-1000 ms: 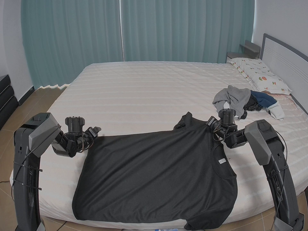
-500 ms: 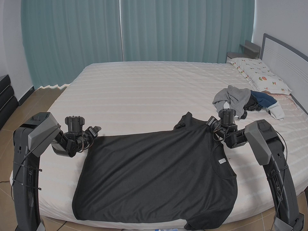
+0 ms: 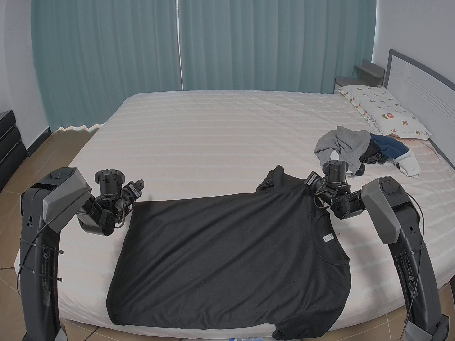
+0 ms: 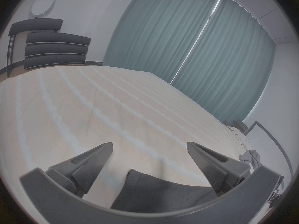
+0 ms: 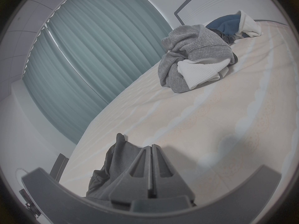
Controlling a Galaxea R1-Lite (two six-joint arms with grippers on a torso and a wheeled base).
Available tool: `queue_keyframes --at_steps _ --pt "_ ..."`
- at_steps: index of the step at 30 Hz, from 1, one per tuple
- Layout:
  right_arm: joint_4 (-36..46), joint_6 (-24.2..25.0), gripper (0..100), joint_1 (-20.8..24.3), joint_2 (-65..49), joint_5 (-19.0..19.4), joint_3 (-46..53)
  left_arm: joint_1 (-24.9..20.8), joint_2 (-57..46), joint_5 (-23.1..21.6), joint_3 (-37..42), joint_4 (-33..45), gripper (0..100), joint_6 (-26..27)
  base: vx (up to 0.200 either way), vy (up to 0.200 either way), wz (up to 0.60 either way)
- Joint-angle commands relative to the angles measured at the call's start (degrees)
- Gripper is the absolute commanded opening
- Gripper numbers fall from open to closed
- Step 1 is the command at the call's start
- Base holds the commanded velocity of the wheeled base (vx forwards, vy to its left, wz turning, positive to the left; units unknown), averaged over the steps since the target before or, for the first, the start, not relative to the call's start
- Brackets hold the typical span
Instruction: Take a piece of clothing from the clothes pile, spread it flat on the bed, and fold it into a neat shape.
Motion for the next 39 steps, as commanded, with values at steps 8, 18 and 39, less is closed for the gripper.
queue_keyframes --at_steps 8,18,39 --pt "0.0 0.0 0 0.1 0.2 0.0 0.1 -0.5 0.2 2.3 3.2 -8.1 100 4.7 0.0 0.0 0.0" --pt "-0.6 0.0 0 0.0 1.1 -0.1 -1.0 -0.4 -0.2 1.6 3.1 -6.1 100 1.6 0.0 0.0 0.0" --pt "-1.6 -0.7 100 -0.3 2.9 -1.9 -2.2 -0.2 -1.8 0.4 2.4 -0.9 100 -4.4 0.0 0.0 0.0"
